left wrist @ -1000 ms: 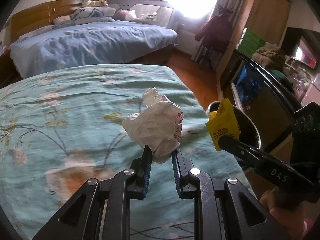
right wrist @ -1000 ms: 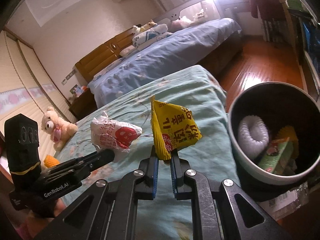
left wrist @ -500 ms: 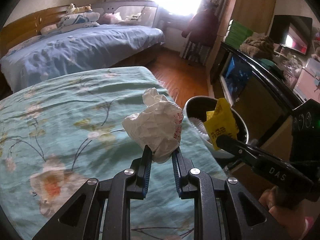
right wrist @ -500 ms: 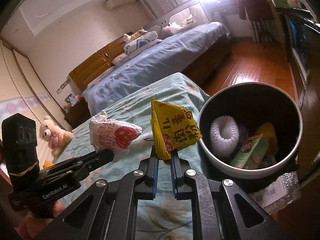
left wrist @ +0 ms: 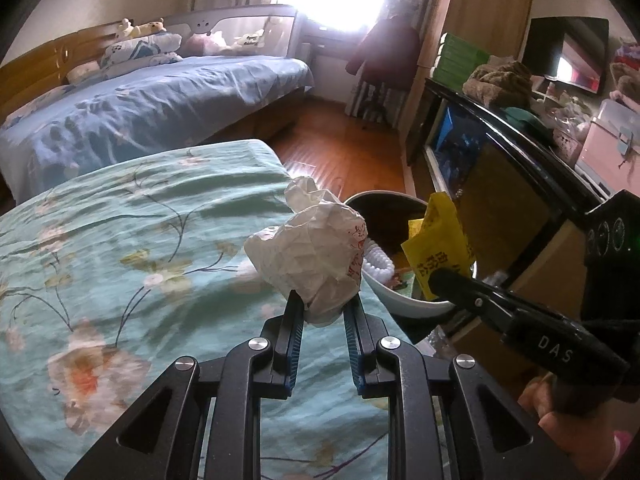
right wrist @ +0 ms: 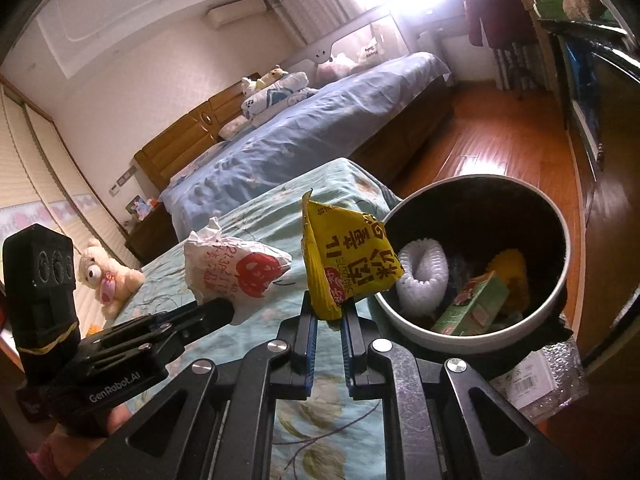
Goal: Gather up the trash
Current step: 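Carry the white bag and yellow wrapper in both grippers over the bin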
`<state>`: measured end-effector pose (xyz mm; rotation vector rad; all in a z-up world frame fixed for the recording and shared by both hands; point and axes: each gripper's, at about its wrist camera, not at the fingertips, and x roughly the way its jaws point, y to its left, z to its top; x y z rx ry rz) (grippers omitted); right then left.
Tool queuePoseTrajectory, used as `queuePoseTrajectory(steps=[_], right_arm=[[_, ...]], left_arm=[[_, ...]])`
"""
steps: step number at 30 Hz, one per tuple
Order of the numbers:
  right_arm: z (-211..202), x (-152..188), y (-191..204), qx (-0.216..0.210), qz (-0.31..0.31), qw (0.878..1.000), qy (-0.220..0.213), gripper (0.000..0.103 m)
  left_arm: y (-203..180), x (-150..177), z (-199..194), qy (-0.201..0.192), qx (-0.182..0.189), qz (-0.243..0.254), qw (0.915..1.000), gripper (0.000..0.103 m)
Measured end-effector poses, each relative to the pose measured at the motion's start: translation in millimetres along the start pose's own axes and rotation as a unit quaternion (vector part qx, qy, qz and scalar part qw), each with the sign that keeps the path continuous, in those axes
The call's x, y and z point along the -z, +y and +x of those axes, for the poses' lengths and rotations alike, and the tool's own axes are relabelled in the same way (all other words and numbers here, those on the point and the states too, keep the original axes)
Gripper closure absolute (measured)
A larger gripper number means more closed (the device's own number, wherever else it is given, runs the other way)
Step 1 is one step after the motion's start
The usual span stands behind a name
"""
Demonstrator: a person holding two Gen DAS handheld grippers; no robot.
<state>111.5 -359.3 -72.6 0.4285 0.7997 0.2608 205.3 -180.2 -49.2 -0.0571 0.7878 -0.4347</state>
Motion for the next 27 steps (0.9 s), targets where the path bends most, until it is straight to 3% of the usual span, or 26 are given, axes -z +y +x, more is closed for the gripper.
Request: queuePoseTrajectory(steps=[27], right_arm=[[-13.9,-8.8,-24.1,0.023,0.017,0.999,-0.018,0.092]], left_arm=[[-22.1,-14.0,17.4,0.0,0.019,0.029,0.9994,0.084]])
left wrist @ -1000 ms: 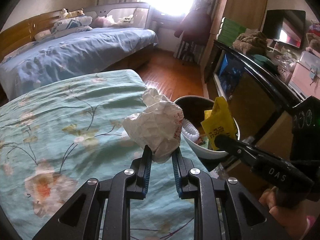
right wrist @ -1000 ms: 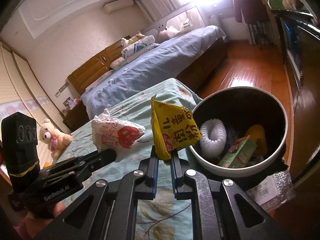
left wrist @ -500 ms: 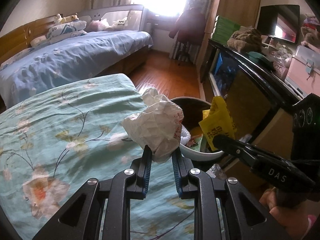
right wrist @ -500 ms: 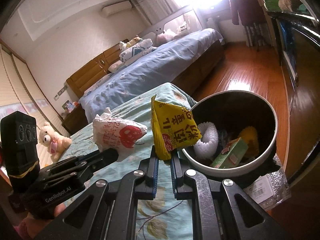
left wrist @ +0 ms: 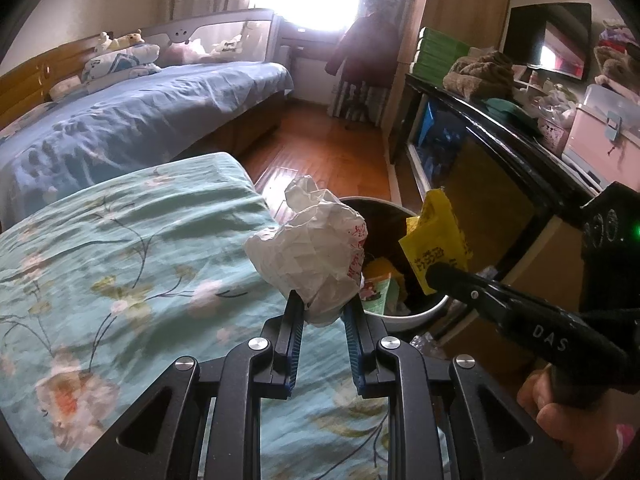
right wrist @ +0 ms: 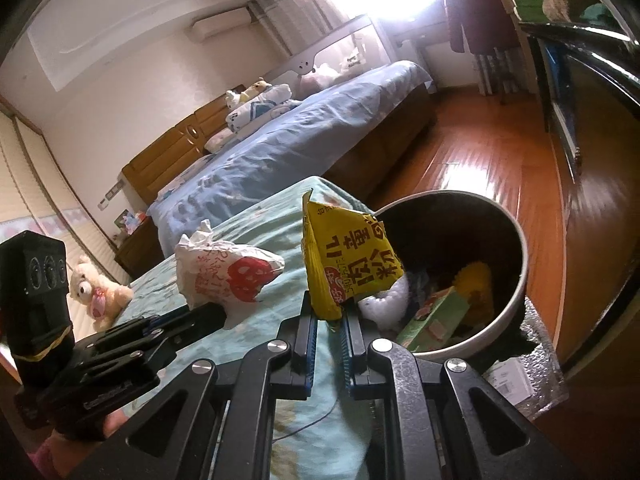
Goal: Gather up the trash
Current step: 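Carry the white bag and yellow wrapper in both grippers over the bin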
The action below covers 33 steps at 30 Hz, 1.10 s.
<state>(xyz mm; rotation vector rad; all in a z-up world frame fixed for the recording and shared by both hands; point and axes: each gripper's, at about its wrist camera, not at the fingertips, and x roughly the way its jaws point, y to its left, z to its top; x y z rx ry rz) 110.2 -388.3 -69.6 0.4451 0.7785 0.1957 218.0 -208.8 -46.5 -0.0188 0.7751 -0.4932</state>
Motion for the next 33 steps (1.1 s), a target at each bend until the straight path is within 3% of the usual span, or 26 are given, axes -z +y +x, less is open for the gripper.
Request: queuePoseTrajectory(steps=[33], right_arm=[[6.3,-18.4,-36.6,0.035,0.015,0.999,0.007,0.092]], left_arm=[[-30.0,-22.1,52.2,0.024,0.006,0.032,0.9992,0.084]])
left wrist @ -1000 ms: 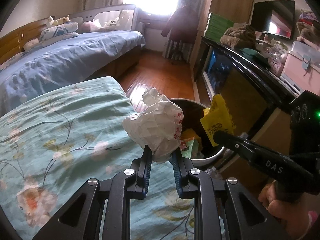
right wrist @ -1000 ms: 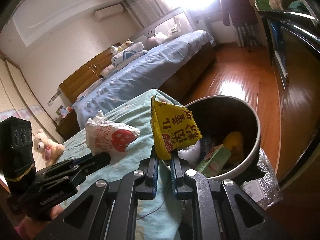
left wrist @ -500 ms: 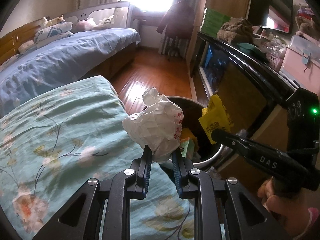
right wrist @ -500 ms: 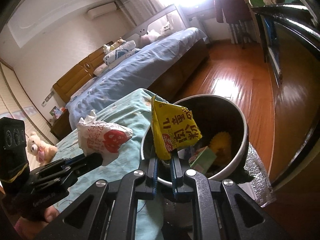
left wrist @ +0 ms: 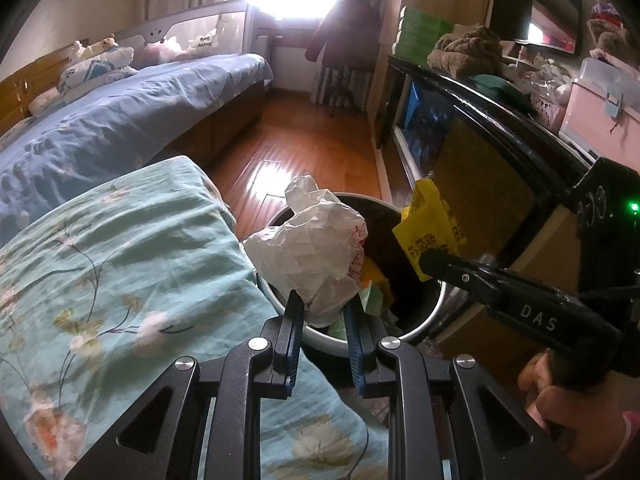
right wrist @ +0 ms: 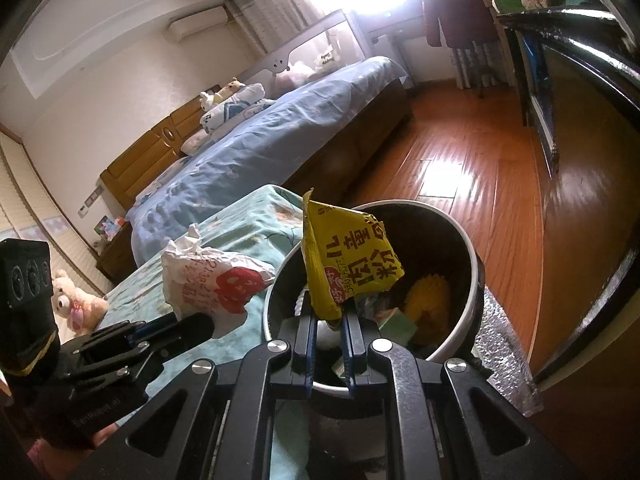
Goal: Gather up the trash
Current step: 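Carry the white bag and yellow wrapper in both grippers over the bin, then open both grippers to drop the white bag and yellow wrapper into the bin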
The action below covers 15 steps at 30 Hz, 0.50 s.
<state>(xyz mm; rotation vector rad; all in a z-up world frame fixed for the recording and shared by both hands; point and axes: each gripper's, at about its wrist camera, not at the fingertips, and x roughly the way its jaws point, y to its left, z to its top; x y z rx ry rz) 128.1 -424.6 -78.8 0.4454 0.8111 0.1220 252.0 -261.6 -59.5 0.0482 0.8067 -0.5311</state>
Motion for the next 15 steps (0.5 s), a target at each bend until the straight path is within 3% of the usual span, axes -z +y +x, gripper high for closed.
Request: queuePoseTrajectory(steps=[15], right_arm=[[7.8,-5.8,-11.7,0.005,0.004,1.0,0.007,0.092]], left_arm=[[-6.4,-7.4,14.1,0.007,-0.001,0.006,1.0,0.084]])
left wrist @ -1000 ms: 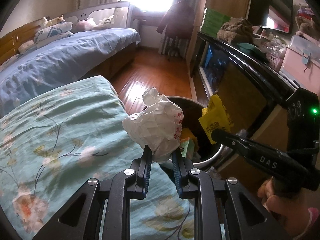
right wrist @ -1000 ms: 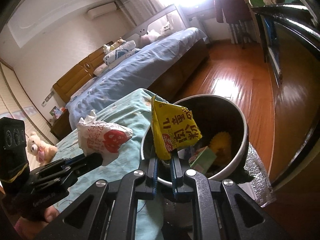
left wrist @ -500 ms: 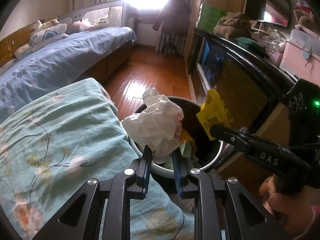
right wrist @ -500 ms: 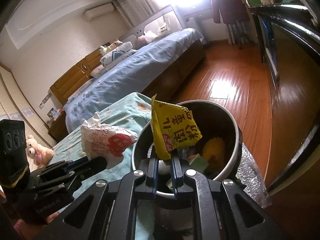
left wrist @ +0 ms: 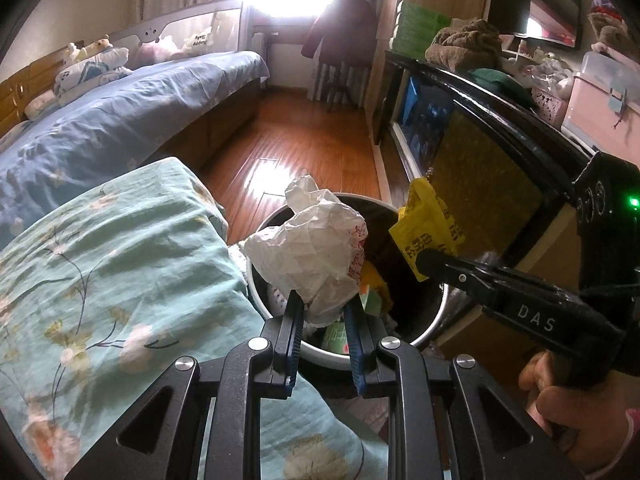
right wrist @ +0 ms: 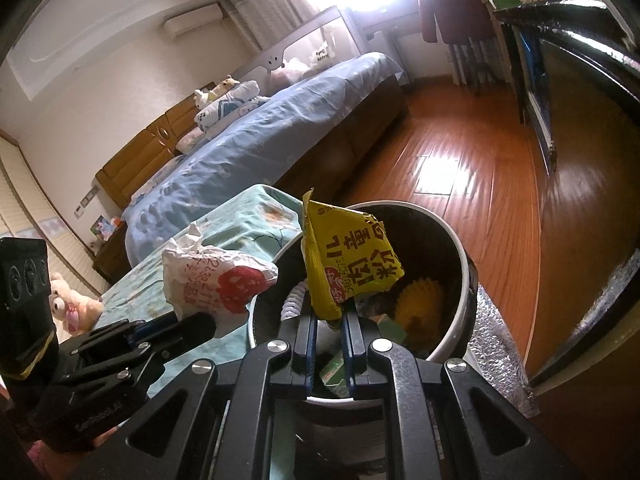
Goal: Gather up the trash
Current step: 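Open both grippers to drop the white bag and yellow wrapper into the bin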
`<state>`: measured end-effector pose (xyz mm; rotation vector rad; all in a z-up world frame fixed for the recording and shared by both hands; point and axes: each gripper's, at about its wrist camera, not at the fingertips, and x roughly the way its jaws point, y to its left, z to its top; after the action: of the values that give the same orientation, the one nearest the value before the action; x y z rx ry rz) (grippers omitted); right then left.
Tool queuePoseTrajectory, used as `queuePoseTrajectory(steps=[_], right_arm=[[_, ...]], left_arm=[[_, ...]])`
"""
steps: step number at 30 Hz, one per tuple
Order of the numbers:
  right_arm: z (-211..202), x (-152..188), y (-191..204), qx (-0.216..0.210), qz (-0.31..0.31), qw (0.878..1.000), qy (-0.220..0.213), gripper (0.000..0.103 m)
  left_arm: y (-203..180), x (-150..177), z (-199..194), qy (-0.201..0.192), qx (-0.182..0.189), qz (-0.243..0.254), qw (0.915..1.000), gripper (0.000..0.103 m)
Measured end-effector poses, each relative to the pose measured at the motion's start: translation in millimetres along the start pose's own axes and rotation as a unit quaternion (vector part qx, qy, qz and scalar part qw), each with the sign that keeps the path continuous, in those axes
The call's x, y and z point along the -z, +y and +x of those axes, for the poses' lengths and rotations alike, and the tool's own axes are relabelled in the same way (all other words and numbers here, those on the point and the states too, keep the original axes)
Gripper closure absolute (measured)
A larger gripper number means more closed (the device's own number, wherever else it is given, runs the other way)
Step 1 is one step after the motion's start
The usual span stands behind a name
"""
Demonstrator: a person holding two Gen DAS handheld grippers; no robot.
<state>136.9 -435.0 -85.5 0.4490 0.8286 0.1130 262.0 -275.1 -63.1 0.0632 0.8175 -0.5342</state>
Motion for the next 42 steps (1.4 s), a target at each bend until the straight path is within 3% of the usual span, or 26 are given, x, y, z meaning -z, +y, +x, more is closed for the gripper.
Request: queuePoseTrajectory(steps=[42], right_arm=[[27.4,-15.9,-8.8,0.008,0.004,0.999,0.032,0.092]], left_arm=[[-8.0,-20.6,25.3,0.024,-0.006,0.009,0.9997,0.083]])
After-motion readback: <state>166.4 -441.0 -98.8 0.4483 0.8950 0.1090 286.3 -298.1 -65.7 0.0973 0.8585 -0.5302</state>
